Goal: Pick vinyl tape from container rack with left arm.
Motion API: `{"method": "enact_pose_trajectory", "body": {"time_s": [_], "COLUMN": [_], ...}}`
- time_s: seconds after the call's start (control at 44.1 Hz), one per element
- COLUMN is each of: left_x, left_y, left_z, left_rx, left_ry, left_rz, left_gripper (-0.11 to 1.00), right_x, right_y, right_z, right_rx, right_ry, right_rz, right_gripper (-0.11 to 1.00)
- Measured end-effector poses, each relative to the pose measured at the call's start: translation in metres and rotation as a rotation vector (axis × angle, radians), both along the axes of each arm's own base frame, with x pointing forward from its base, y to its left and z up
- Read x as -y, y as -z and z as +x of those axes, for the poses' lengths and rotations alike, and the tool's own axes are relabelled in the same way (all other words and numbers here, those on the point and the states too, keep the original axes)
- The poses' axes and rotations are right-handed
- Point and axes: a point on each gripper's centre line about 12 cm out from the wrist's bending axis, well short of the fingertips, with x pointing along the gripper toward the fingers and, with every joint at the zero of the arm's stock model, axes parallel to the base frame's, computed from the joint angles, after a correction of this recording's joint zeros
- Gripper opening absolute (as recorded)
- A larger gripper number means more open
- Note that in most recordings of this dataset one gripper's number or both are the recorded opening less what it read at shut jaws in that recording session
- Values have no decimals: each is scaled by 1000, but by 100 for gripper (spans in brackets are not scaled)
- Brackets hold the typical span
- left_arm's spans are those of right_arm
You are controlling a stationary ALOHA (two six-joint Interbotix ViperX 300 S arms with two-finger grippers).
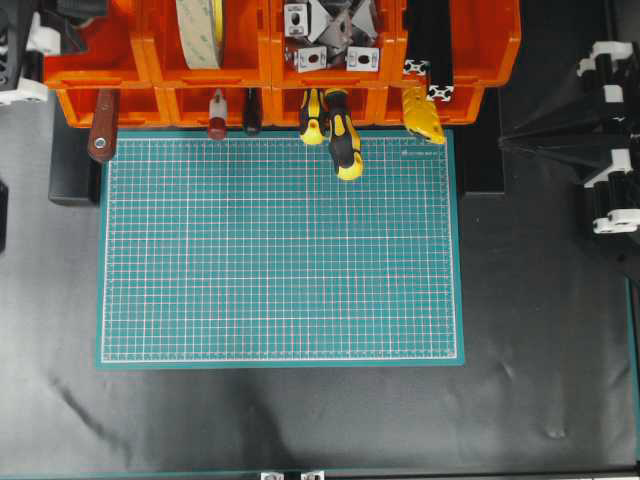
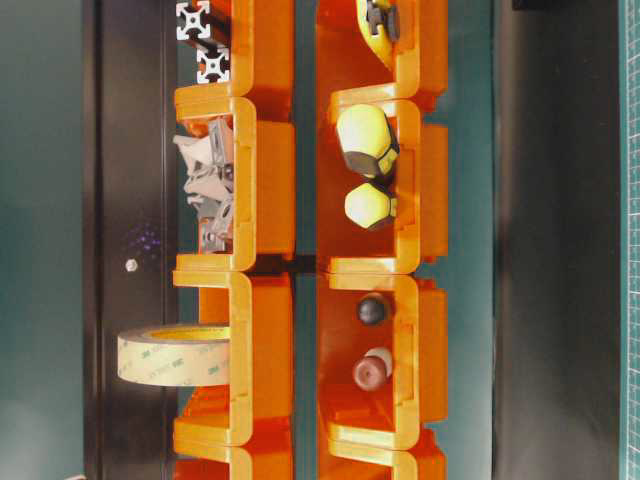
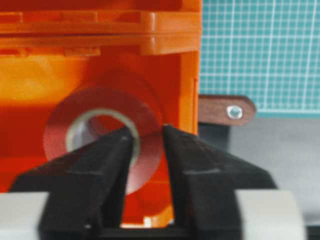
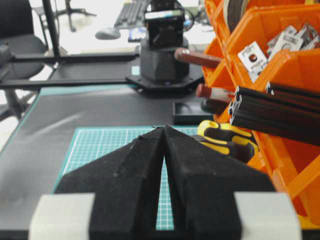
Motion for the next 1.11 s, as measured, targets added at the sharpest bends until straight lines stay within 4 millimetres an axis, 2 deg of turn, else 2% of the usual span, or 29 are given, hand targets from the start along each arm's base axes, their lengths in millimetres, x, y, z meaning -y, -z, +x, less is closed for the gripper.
{"method": "enact_pose_trajectory", "body": {"time_s": [0.136,0.204,0.295,0.499,0.68,0.861,1.02,1.111], "left_x": [0,0,1,10,44,89,132,154], "left_y": [-4,-14,-33,-90,-124,-118,-98,-78], "left_z": [1,0,-3,-10,3,24,46,62], "left_rx": [3,21,43,124,227,243,291,325], "left_ry": [27,27,23,6,62,120,170,207], "left_rz": [10,17,20,23,-5,-75,-137,-162], "left_gripper": [17,17,17,17,17,17,17,17], "right_x": [0,0,-1,-1,-1,-1,-1,-1], "right_y": [-6,-10,-12,-15,-14,-15,-15,-15], "right_z": [-3,-4,-6,-9,-9,-10,-10,-10], "right_rx": [25,35,40,29,21,25,25,25], "right_ry": [-1,-2,-3,-3,-3,-3,-3,-3], "right_rz": [2,2,2,2,0,-1,0,0], "right_gripper": [-1,-1,-1,-1,-1,-1,-1,-1]}}
